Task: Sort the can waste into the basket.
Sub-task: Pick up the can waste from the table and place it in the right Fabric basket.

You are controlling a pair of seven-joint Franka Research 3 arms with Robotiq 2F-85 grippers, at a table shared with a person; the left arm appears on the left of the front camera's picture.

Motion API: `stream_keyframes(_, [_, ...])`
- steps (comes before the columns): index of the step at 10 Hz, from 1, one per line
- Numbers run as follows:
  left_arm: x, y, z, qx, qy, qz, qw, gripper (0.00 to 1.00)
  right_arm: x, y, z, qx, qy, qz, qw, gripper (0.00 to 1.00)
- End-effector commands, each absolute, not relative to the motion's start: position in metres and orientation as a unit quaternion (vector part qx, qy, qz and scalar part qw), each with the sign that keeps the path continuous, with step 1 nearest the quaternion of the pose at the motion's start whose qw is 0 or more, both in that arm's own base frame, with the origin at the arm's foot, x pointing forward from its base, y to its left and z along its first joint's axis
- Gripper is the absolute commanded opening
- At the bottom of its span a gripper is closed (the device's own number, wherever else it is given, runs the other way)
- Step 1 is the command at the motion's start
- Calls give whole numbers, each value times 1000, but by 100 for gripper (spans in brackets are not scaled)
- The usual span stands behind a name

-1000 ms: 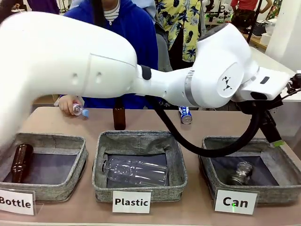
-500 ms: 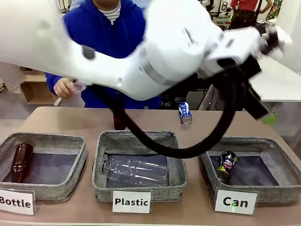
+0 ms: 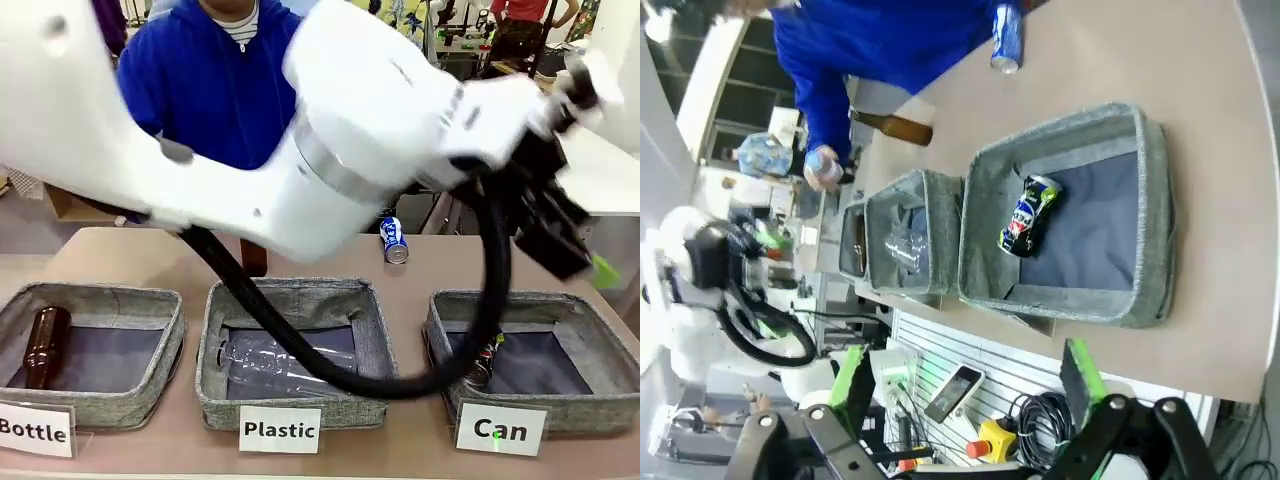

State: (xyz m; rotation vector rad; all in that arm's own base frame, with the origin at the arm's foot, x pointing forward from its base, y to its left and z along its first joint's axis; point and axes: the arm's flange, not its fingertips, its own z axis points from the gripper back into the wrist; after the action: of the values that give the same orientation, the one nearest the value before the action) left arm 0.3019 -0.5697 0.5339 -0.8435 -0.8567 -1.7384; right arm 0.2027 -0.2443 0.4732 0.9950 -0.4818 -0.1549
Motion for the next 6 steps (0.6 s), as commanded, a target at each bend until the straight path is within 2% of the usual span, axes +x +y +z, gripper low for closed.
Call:
stream_keyframes(1, [297, -629, 530, -332, -348, -731, 485, 100, 189, -263, 473, 479, -261, -84, 834, 100])
stream_keyframes(3, [287, -651, 522, -331, -345, -736, 479, 100, 179, -285, 467, 490, -268, -98, 823, 100])
stream_keyframes(6, [298, -647, 517, -311, -350, -725, 504, 100, 185, -283, 464, 495, -260, -92, 824, 100])
